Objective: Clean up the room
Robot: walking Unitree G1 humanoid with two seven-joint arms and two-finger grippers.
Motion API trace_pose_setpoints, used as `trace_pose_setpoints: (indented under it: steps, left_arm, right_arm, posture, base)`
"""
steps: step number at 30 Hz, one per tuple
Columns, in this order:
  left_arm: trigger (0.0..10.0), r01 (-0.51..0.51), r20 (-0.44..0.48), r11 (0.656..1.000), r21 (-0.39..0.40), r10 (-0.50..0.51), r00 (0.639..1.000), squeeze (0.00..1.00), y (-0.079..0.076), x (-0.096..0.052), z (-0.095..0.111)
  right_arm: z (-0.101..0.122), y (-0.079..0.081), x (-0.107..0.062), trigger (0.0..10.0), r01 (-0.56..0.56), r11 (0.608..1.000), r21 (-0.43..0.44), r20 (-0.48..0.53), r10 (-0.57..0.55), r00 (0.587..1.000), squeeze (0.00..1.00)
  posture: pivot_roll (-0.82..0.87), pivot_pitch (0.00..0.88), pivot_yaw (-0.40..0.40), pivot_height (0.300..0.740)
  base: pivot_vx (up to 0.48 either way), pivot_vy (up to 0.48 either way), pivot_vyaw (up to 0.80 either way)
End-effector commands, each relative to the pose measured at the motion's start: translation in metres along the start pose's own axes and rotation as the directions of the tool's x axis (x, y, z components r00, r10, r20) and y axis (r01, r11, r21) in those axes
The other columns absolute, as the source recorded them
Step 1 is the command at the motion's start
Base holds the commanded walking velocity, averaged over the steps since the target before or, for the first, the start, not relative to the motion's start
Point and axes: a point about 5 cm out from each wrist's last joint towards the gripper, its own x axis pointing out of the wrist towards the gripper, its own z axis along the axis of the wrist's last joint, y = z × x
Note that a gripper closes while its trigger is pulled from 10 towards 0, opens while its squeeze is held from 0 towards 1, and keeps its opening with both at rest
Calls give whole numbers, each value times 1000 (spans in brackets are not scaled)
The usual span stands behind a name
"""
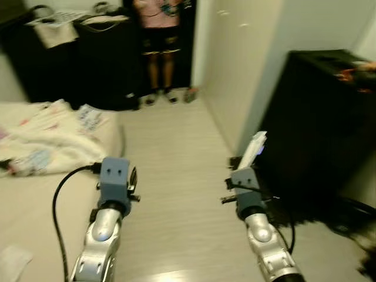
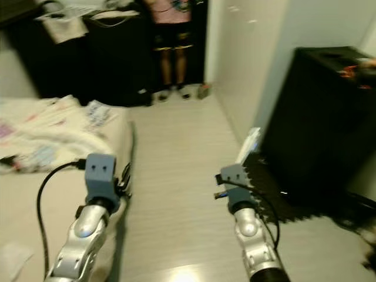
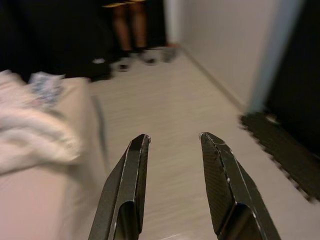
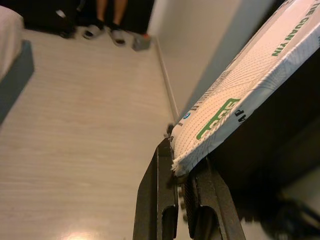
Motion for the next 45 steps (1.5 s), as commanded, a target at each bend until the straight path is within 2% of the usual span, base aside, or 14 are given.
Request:
trace_pose_setpoints:
  steps: [1, 5, 9, 11, 22, 25, 34, 45]
  left_arm:
    - [10000, 8, -19, 1000, -4, -9, 1000, 0, -1, -1, -3]
    - [10000, -12, -37, 999, -32, 11, 999, 0, -1, 0, -4]
    - [10000, -8, -45, 999, -36, 6, 999, 0, -1, 0, -5]
    - [10000, 6, -40, 1000, -9, -6, 999, 0, -1, -1, -4]
    - [10000, 18, -57, 1000, -26, -20, 998, 0, -2, -2, -6]
    - [10000, 19, -47, 999, -26, -20, 999, 0, -2, -1, -4]
    - [10000, 13, -41, 998, -59, -15, 999, 0, 0, -1, -2]
    - [10000, -27, -32, 1000, 1, 27, 999, 0, 4, 1, -3]
  right_arm:
    - [-2, 0, 0, 10000, 7, 1000, 14, -9, -7, 1000, 0]
    - [-1, 1, 1, 10000, 11, 996, 90, -19, -9, 1000, 0]
    - [0, 2, 1, 10000, 3, 996, 89, -15, -1, 1000, 0]
    - [0, 3, 0, 10000, -11, 995, 104, -20, 13, 1000, 0]
    - [1, 2, 0, 10000, 0, 997, 75, -10, 1, 1000, 0]
    - [0, 4, -1, 10000, -8, 994, 111, -14, 10, 1000, 0]
    - [0, 3, -1, 10000, -9, 992, 126, -15, 11, 1000, 0]
    - [0, 2, 0, 10000, 5, 995, 98, -18, -3, 1000, 0]
  posture:
    - [-18, 75, 16, 740]
    - [-19, 72, 17, 740]
    - [-19, 71, 17, 740]
    - [-19, 70, 18, 740]
    - [-19, 67, 22, 740]
    - [-19, 67, 22, 740]
    - [-20, 73, 25, 740]
    - [-18, 73, 23, 740]
  base:
    - [0, 0, -800]
    - [0, 0, -800]
    - [0, 0, -800]
    - [0, 0, -800]
    - [0, 0, -800]
    - [0, 0, -800]
    - [0, 0, -800]
    - [0, 0, -800]
